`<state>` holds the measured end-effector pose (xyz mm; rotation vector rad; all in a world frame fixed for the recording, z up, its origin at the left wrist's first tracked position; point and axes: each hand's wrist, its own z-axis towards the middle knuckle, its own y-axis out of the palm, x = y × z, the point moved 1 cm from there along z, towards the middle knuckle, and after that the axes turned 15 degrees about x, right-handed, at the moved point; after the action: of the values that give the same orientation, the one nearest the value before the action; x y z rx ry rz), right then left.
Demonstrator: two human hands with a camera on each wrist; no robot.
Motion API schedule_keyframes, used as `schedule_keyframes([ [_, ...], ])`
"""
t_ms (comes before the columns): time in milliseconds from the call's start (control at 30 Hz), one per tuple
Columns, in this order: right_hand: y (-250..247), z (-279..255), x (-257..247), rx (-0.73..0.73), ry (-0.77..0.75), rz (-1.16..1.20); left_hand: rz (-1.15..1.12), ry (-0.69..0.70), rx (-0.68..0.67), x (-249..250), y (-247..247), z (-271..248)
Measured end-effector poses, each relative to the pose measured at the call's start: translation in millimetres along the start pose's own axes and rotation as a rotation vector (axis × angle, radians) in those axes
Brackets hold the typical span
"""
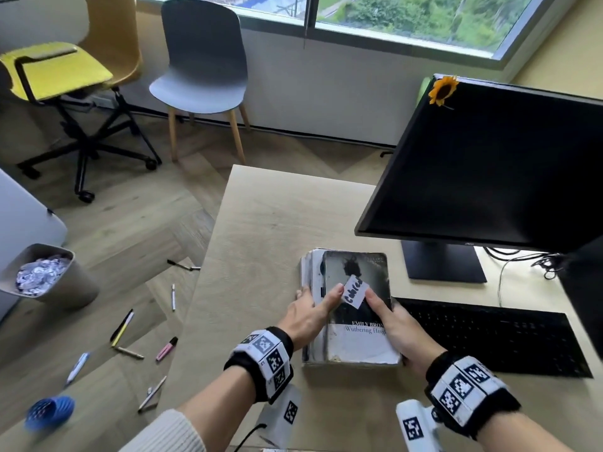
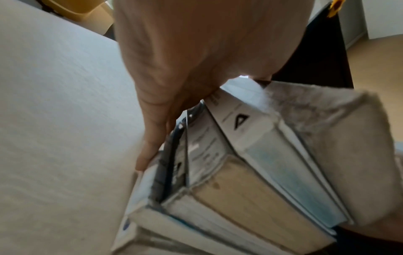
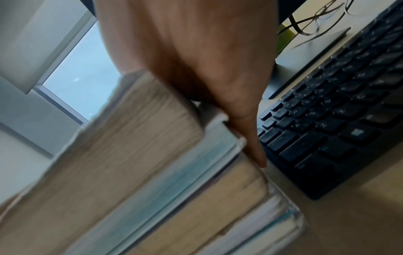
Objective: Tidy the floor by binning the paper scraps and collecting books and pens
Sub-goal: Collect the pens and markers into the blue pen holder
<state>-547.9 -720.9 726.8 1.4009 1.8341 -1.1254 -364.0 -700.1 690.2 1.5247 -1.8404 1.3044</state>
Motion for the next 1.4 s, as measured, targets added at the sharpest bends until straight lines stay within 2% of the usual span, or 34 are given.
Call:
schedule_keyframes([
  [100, -7, 6, -5, 0.018, -0.121, -0.208, -0.065, -0.003, -0.045, 0, -8, 1],
  [200, -11, 3, -22, 0.187, -0.273, -0.550, -0.197, -0.029, -0.016, -15, -29, -4],
  [333, 10, -31, -61, 0.350, -0.725, -0.784, -0.156, -0.024, 0.095, -58, -72, -5],
  [400, 38, -52, -80, 0.326, -0.914, -0.814, -0.125, 0.011, 0.128, -77, -103, -11],
  [500, 98, -73, -90, 0.201, -1.026, -0.831, -0.120, 0.021, 0.194, -113, -156, -20],
  [600, 176, -90, -87, 0.077, -1.054, -0.856, -0.105, 0.013, 0.283, -160, -217, -27],
  [767, 316, -114, -65, -0.099, -1.005, -0.939, -0.092, -0.067, 0.366, -252, -318, -44],
  [900, 421, -136, -41, -0.197, -0.915, -1.019, -0.037, -0.146, 0.408, -331, -388, -64],
  [1033, 506, -151, -12, -0.319, -0.813, -1.093, 0.078, -0.251, 0.455, -403, -436, -81],
  [1133, 552, -148, 24, -0.408, -0.778, -1.137, 0.168, -0.335, 0.440, -456, -453, -80],
  [1233, 592, -120, 76, -0.479, -0.749, -1.220, 0.227, -0.389, 0.443, -515, -450, -64],
  [1400, 652, -34, 203, -0.552, -0.635, -1.363, 0.287, -0.395, 0.389, -632, -407, -13],
])
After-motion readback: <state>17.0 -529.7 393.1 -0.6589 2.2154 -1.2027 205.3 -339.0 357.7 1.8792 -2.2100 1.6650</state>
